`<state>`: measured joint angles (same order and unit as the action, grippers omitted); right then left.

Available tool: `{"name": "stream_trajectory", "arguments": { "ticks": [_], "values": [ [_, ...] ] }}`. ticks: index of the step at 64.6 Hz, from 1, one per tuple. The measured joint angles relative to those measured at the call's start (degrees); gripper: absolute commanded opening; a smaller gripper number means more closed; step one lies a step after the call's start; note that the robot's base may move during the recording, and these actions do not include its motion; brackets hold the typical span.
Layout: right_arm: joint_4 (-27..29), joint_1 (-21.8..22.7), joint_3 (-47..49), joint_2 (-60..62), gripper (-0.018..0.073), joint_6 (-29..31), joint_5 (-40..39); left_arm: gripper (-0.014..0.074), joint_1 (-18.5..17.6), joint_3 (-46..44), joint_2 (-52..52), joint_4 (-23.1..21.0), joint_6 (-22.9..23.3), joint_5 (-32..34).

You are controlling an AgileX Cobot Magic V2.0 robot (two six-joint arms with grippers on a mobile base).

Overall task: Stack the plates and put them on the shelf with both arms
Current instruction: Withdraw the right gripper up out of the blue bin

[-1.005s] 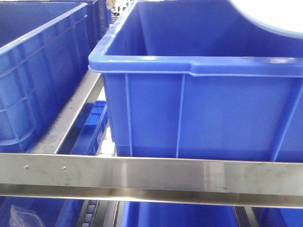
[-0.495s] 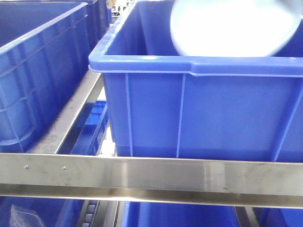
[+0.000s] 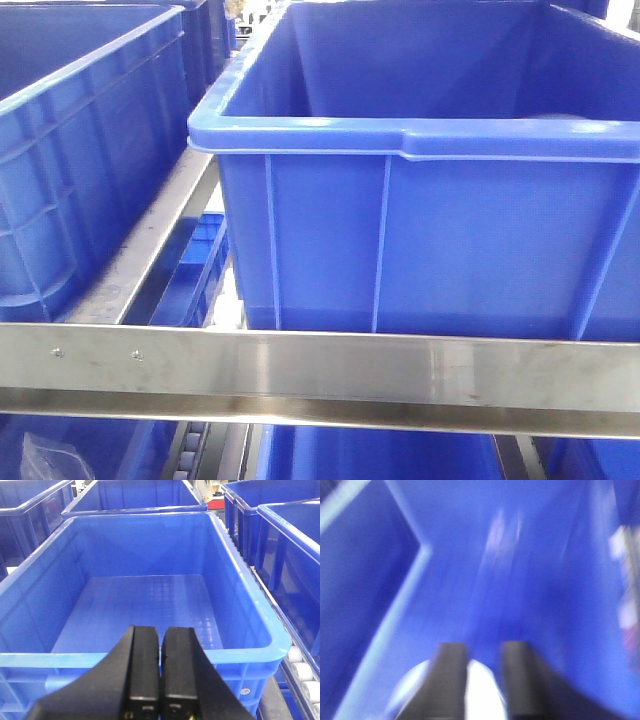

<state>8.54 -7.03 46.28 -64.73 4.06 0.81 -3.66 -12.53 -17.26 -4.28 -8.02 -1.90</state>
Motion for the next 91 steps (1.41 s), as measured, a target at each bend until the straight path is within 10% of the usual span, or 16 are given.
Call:
{"name": "stream_trajectory", "arguments": {
  "ticks": [40,91],
  "values": [
    [-1.39,2.18,-24.24,45.8,0.0053,1.68,4.54,0.0082,0.0,0.0,0.0,0.0,0.0,0.0],
    [-0.69,9.25,-38.68,65.17,0.0053,1.77,13.92,0.0082,0.0,0.0,0.0,0.0,0.0,0.0]
  ]
}}
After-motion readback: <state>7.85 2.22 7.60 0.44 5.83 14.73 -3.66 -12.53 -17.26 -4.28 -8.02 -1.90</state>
